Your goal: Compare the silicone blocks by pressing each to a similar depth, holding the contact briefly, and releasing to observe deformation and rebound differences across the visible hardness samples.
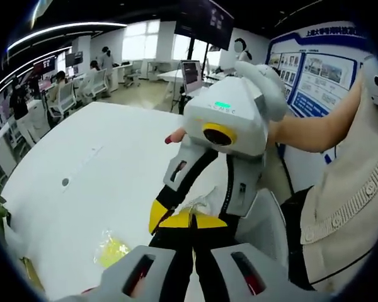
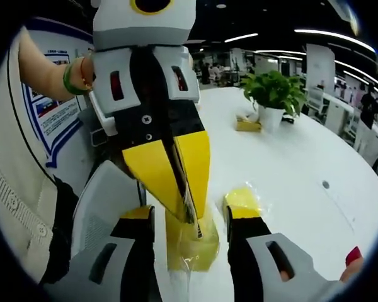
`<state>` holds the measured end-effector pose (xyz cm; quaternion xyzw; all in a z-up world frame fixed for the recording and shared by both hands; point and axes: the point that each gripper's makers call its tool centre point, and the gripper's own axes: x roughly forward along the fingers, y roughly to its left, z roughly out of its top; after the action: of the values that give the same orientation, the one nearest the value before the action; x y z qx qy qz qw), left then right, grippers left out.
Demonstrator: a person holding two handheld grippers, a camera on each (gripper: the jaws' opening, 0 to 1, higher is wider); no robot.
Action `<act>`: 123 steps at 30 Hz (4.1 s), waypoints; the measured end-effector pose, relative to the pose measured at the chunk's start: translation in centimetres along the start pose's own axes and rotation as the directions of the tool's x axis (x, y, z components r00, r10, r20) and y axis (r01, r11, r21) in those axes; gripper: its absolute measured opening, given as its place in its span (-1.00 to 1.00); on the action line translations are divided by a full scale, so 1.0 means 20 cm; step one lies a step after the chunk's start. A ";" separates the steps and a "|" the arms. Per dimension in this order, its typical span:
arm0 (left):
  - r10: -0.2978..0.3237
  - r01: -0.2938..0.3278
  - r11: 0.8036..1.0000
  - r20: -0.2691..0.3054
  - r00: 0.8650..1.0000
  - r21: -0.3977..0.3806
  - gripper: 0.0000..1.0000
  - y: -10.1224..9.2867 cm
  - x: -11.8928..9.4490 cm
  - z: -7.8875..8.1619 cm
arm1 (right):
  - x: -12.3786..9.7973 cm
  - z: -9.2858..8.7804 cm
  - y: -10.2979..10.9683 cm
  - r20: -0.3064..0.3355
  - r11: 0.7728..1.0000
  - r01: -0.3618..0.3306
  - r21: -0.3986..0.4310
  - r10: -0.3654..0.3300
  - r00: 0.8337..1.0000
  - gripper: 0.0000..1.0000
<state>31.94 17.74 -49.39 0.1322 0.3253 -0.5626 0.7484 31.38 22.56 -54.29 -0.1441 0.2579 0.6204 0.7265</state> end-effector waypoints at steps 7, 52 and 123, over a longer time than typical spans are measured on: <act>0.000 -0.001 0.999 -0.023 1.000 -0.037 -1.00 0.04 0.05 -0.06 | -0.06 0.00 -0.04 0.032 0.999 0.041 0.024 -0.041 0.999 0.12; -0.107 0.123 0.916 0.064 0.992 -0.382 -1.00 0.26 0.72 -0.01 | -1.00 -0.45 -0.09 0.302 0.796 0.303 0.524 -0.507 0.808 0.10; 0.242 -0.177 0.827 0.053 0.969 -0.534 -0.34 0.60 0.41 -0.52 | -0.69 -0.43 0.04 0.215 0.818 0.239 0.523 -0.397 0.892 0.20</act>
<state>40.94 21.37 -64.40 -0.0756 0.4052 -0.3735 0.8310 27.57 6.82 -53.59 0.1010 0.2574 0.4189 0.8649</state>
